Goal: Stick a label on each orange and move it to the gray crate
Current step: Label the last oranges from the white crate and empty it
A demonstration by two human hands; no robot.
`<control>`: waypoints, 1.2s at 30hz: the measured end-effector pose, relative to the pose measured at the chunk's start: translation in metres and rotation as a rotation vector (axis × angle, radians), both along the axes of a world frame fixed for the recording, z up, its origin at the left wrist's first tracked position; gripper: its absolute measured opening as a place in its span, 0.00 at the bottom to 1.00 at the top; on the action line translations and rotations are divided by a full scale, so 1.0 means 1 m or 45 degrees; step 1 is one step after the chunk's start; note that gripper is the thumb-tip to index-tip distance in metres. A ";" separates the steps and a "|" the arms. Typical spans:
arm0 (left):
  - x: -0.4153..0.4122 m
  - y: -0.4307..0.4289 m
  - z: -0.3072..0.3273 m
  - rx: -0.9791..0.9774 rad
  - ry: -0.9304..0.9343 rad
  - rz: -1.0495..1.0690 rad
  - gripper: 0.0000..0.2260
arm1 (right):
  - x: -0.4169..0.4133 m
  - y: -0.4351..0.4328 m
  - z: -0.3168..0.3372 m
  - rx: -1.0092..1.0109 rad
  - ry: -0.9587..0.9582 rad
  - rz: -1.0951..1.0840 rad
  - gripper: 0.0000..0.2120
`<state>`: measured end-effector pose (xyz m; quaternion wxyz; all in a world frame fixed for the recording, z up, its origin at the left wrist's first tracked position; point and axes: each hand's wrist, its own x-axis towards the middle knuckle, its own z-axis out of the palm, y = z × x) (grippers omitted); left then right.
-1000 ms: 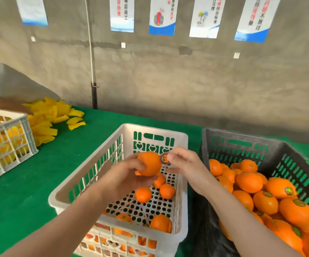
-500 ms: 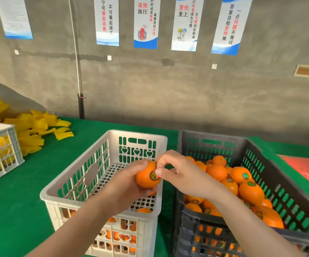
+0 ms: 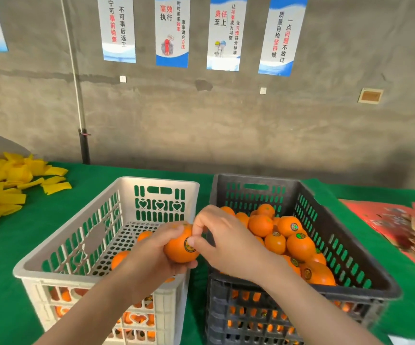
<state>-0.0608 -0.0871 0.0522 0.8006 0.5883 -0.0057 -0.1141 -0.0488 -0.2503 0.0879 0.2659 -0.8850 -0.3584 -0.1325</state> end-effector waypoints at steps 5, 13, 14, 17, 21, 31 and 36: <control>-0.006 -0.007 -0.015 -0.039 0.034 0.036 0.19 | -0.018 -0.006 -0.035 0.314 0.140 -0.040 0.14; 0.013 -0.050 -0.028 0.107 -0.091 0.057 0.25 | -0.009 -0.033 -0.050 0.338 0.119 -0.145 0.30; 0.019 -0.059 -0.027 0.252 -0.182 0.100 0.25 | 0.001 -0.041 -0.046 0.363 0.124 -0.205 0.30; 0.039 -0.078 -0.033 0.691 -0.489 0.264 0.15 | 0.042 -0.076 -0.038 0.332 0.237 -0.466 0.37; 0.051 -0.090 -0.053 1.226 -0.804 0.184 0.14 | 0.088 -0.122 -0.053 -0.044 0.441 -0.710 0.40; 0.047 -0.090 -0.055 1.317 -0.939 0.218 0.11 | 0.092 -0.130 -0.066 -0.324 0.402 -0.730 0.37; 0.040 -0.093 -0.048 1.310 -0.903 0.220 0.10 | -0.001 -0.087 -0.067 0.521 -0.288 -0.089 0.03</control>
